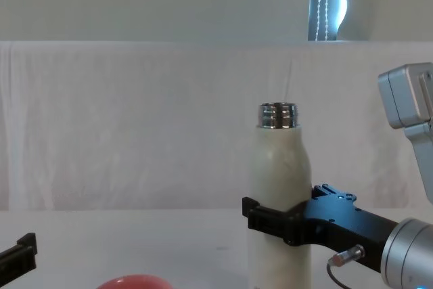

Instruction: Grasp the thermos with one hand and pour water into the cup lid.

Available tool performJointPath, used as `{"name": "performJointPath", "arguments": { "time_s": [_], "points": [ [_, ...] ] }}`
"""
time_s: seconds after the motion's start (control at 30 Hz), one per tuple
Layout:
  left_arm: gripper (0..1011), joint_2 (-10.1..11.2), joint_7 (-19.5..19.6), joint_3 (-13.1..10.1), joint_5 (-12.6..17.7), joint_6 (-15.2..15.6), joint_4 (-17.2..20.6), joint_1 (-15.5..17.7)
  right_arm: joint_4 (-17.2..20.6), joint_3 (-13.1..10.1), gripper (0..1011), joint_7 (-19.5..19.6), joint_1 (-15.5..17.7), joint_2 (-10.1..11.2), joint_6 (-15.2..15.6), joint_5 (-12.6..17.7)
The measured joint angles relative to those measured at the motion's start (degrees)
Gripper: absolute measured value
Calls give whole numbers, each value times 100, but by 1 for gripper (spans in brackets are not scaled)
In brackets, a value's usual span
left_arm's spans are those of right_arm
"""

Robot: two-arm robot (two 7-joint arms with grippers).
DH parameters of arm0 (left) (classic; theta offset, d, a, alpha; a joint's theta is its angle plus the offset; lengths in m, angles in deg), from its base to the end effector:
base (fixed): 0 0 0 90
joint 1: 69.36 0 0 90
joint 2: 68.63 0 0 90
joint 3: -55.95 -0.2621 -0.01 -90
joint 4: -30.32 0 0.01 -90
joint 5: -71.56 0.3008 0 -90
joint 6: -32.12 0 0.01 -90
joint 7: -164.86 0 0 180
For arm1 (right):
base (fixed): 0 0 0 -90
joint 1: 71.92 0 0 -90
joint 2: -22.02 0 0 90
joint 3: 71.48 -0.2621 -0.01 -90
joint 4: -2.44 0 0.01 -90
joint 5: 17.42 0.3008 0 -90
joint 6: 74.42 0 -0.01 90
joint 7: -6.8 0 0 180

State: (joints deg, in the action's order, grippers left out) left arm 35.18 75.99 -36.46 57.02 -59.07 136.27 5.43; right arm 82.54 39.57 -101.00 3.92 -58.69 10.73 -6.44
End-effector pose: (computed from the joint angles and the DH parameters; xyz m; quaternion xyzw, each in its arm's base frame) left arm 0.2521 0.0318 -0.2591 -0.0173 0.0064 0.6617 0.7496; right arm 0.3675 0.0590 -0.2564 0.0164 -0.0473 -0.4484 0.8925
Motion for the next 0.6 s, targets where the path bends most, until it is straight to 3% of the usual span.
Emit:
{"name": "performJointPath", "arguments": {
  "time_s": [0.6],
  "points": [
    [1001,0,0,0,0,0,0,0,102,-71,1002,66,117,-4,39,51]
  ]
}}
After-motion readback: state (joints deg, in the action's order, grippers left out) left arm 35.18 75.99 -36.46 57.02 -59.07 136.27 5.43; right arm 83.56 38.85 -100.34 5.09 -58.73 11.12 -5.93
